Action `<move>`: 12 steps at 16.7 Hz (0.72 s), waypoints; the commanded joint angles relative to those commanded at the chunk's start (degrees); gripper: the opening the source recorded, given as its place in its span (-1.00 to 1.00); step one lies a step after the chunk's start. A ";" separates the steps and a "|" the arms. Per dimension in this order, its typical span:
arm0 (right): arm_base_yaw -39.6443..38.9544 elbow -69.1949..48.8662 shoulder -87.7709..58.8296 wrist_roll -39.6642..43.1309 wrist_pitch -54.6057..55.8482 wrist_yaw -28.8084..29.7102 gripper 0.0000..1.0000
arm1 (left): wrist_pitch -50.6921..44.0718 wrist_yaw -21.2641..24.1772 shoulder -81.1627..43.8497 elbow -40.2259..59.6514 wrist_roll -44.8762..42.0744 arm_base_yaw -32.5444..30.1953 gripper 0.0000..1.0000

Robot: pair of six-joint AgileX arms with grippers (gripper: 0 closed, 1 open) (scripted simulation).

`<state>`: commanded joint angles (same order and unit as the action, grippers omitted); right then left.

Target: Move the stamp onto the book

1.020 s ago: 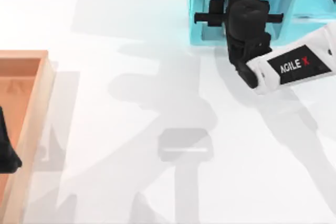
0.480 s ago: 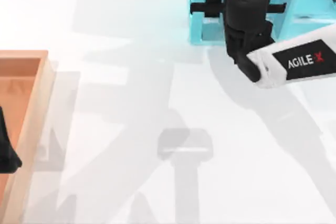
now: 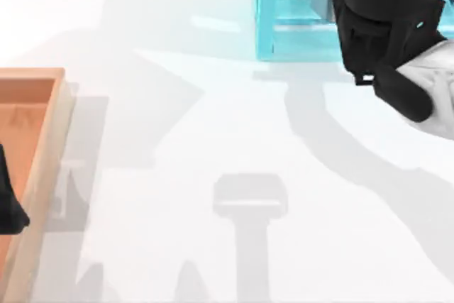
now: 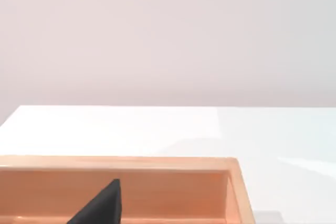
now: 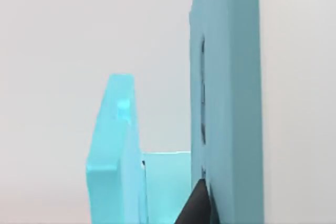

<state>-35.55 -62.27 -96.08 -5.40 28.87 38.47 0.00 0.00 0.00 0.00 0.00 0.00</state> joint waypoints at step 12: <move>-3.94 6.56 8.96 0.99 -6.13 3.53 -1.00 | 0.00 0.00 0.00 0.00 0.00 0.00 1.00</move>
<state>-39.49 -55.72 -87.12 -4.41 22.73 42.00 0.00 0.00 0.00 0.00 0.00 0.00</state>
